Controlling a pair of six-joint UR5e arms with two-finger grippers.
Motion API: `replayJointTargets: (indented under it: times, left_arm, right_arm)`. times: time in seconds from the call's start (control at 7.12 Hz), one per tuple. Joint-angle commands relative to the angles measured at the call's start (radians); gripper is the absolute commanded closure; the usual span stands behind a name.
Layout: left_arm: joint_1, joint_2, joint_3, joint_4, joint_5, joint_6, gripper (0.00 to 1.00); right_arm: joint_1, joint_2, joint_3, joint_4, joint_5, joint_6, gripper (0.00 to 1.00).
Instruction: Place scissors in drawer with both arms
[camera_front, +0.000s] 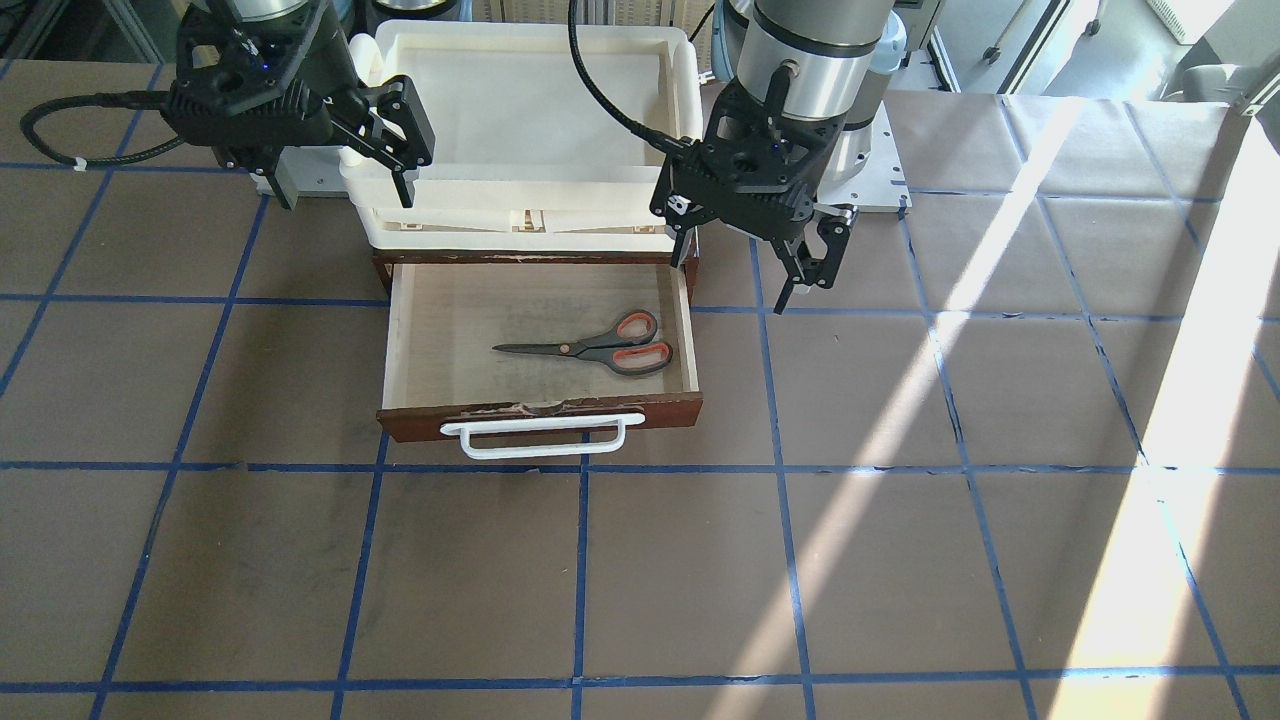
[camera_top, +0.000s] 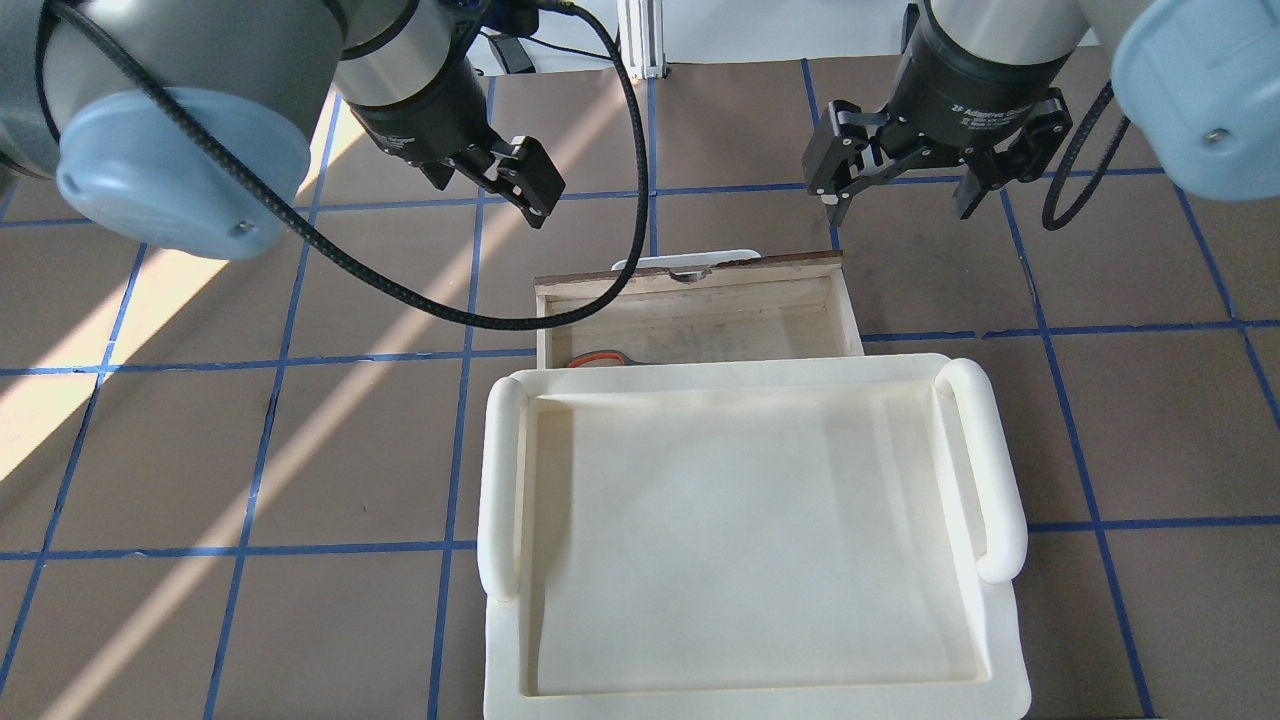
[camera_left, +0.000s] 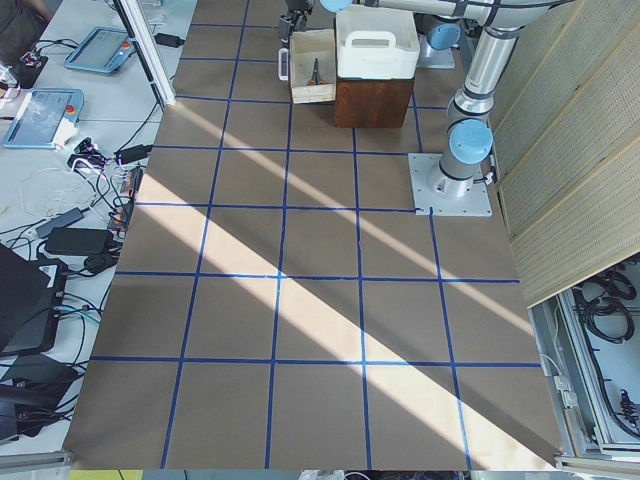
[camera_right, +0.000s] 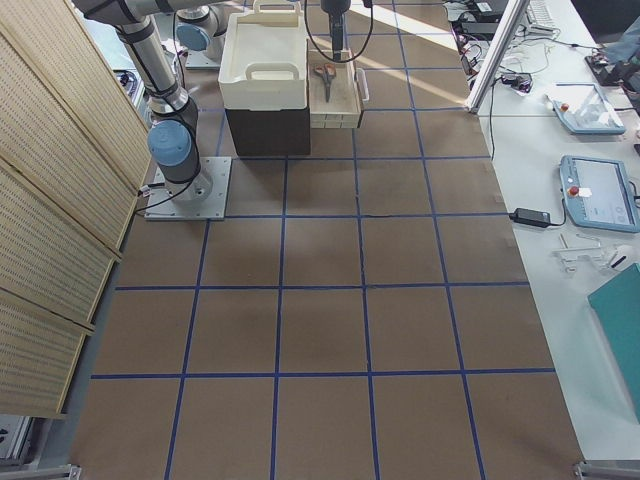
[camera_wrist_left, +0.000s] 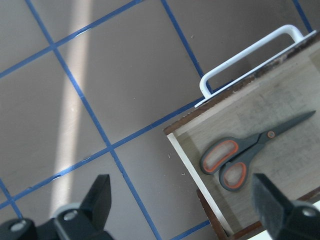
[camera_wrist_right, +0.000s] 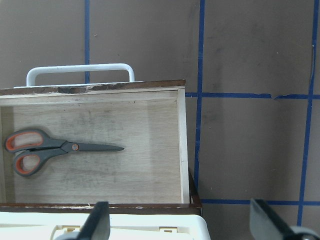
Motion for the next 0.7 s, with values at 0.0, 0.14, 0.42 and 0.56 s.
replayJointTargets:
  times: [0.0,0.14,0.42,0.56]
  left_arm:
    - [0.135,0.016,-0.002,-0.031,0.000,-0.076,0.00]
    - [0.205,0.009,-0.002,-0.022,-0.016,-0.091,0.00]
    - [0.237,0.021,-0.004,-0.036,-0.008,-0.093,0.00]
    - [0.237,0.035,-0.005,-0.117,-0.014,-0.094,0.00]
  right_arm:
    - [0.000,-0.001,0.000,0.001,-0.001,0.003,0.00]
    - [0.000,0.002,0.000,0.001,0.001,0.000,0.00]
    - [0.000,0.003,0.000,0.001,0.008,0.000,0.00]
    - [0.000,0.005,0.000,-0.001,0.015,0.000,0.00]
